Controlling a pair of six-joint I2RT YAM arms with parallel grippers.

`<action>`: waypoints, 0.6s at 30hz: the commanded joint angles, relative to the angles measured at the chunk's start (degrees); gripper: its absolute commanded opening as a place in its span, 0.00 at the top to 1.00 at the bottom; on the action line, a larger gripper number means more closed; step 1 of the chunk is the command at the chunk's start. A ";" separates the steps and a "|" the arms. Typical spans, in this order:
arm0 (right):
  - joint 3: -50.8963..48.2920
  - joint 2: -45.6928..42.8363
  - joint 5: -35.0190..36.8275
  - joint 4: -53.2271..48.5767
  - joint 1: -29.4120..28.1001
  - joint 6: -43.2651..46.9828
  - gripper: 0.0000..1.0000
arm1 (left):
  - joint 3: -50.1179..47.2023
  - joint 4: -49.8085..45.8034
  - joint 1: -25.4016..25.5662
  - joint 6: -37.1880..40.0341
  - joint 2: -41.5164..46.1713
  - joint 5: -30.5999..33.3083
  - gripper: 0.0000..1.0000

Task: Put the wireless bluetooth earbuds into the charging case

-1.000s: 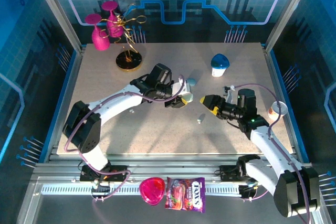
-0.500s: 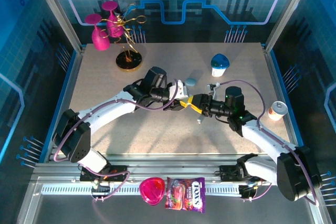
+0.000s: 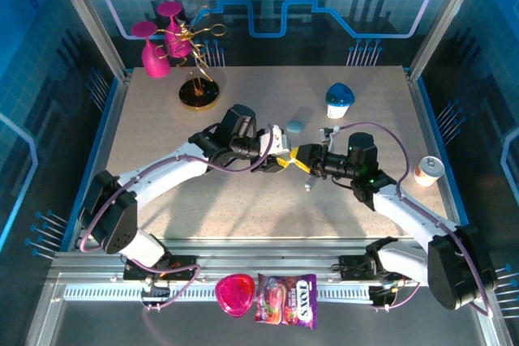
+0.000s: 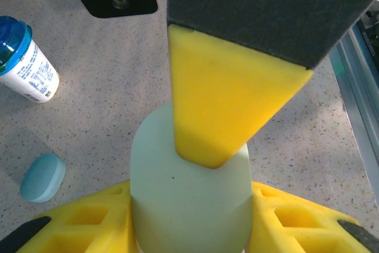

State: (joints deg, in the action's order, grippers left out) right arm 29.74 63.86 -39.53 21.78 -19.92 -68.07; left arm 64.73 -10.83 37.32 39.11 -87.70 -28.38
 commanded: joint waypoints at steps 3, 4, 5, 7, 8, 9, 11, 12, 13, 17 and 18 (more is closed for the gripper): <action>1.57 1.55 -0.23 1.92 -0.37 -0.02 0.67 | -0.83 -0.16 0.43 1.49 1.63 -2.86 0.57; 1.46 1.59 -0.36 2.17 -0.38 -0.04 0.69 | -0.92 -0.16 0.40 1.86 1.69 -2.94 0.57; 1.35 1.49 -0.36 2.20 -0.38 -0.04 0.72 | -1.07 -0.01 0.42 2.01 1.79 -2.97 0.56; 1.29 1.25 -0.41 2.16 -0.33 -0.03 0.76 | -1.61 0.68 0.45 2.06 2.18 -2.94 0.54; 1.29 1.05 -0.46 2.46 -0.35 -0.21 0.78 | -1.94 1.45 0.40 1.97 2.49 -2.95 0.51; 1.22 0.90 -0.58 2.79 -0.36 -0.40 0.79 | -2.34 2.31 0.44 1.66 2.77 -2.75 0.43; 1.25 0.36 -0.90 3.71 -0.28 -1.15 0.79 | -3.60 4.80 0.27 0.54 3.59 -2.76 0.32; 1.21 0.07 -1.10 4.15 -0.21 -1.46 0.80 | -4.53 6.80 0.16 -0.25 4.13 -2.82 0.29; 1.20 -0.17 -1.34 5.01 -0.02 -2.04 0.80 | -5.93 9.72 -0.17 -1.95 4.81 -3.19 0.26; 0.48 -0.75 -2.76 11.11 0.67 -6.54 0.81 | -11.95 24.70 -3.56 -12.16 7.97 -8.95 0.19; 0.41 -0.73 -3.06 12.39 0.72 -8.09 0.81 | -13.64 29.06 -4.41 -14.66 8.56 -10.07 0.18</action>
State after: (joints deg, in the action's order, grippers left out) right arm 30.00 64.38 -40.75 27.18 -19.75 -72.18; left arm 54.39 4.05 35.14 32.64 -81.73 -32.56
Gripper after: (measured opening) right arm 0.237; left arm 0.815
